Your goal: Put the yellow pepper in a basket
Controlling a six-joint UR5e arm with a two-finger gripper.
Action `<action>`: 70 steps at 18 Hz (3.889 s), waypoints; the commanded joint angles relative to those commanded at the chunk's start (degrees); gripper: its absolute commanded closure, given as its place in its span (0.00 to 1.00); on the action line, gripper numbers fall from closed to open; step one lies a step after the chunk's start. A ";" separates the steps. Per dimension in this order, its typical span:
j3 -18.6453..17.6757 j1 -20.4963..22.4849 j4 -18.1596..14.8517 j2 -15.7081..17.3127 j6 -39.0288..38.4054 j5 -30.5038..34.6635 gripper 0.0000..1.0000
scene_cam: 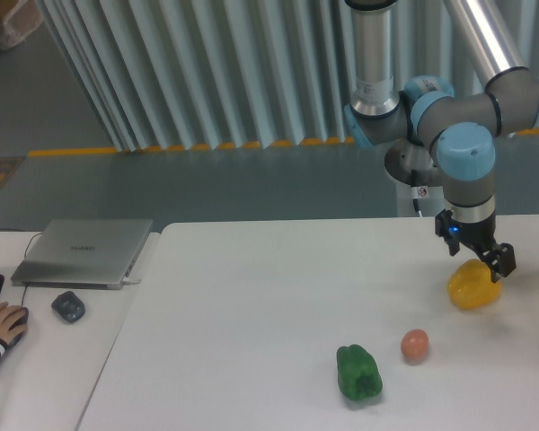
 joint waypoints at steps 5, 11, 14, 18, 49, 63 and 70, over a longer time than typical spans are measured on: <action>0.62 -0.17 0.00 -0.44 0.18 0.35 0.00; 2.55 -1.58 -0.09 -2.90 1.40 1.93 0.00; 2.99 -1.84 -0.17 -3.43 5.17 3.16 0.00; 1.85 -2.11 -0.26 -3.34 6.24 3.51 0.00; 13.42 -4.57 -11.23 -5.10 6.42 7.39 0.49; 20.92 7.46 -4.85 -5.80 33.13 -2.55 0.51; 21.71 13.09 7.46 -11.07 33.66 -2.90 0.53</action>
